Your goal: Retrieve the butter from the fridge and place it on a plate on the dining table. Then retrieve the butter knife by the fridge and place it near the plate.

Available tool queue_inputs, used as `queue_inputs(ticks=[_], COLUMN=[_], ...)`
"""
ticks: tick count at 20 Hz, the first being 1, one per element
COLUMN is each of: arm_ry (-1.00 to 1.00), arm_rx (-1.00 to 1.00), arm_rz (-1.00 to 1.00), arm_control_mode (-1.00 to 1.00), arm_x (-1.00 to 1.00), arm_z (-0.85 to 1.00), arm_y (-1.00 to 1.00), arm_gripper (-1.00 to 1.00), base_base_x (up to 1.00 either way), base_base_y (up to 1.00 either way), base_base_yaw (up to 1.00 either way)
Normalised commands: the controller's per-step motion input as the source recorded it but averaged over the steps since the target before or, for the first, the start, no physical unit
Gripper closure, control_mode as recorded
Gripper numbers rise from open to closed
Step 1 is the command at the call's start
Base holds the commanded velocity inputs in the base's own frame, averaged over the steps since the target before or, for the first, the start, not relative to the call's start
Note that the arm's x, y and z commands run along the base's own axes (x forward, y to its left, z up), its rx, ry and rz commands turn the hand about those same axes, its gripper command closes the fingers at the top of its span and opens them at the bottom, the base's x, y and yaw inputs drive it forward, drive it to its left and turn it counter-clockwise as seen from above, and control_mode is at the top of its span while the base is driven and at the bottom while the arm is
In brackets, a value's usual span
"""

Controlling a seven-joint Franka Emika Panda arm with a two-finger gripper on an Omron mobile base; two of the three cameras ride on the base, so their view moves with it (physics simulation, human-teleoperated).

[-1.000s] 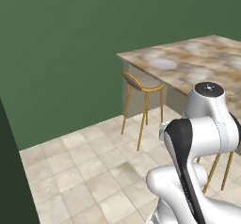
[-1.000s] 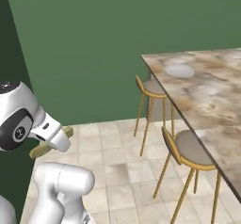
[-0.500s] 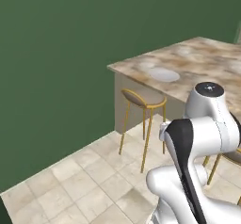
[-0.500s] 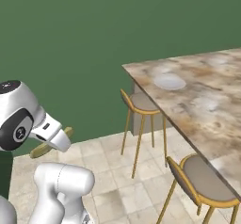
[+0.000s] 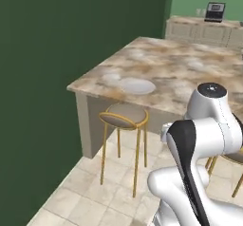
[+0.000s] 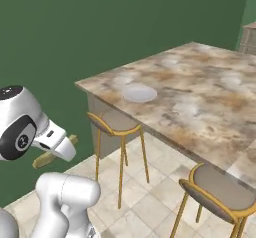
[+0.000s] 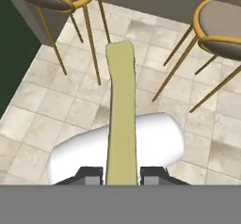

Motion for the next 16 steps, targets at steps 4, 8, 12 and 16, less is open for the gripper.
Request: queue_inputs(ticks=[4,8,12,16], arm_ry=[0.0,0.0,0.0,0.0], arm_rx=[0.0,0.0,0.0,0.0], arm_rz=[0.0,0.0,0.0,0.0], arm_control_mode=[1.0,1.0,1.0,1.0], arm_x=[0.0,0.0,0.0,0.0], arm_z=[0.0,0.0,0.0,0.0], arm_y=[0.0,0.0,0.0,0.0], arm_gripper=[1.0,1.0,1.0,1.0], base_base_x=[0.53,0.39,0.4,0.53], base_base_y=[0.62,0.9,1.0,0.54], base_base_yaw=[-0.79,-0.64,-0.46,-0.3])
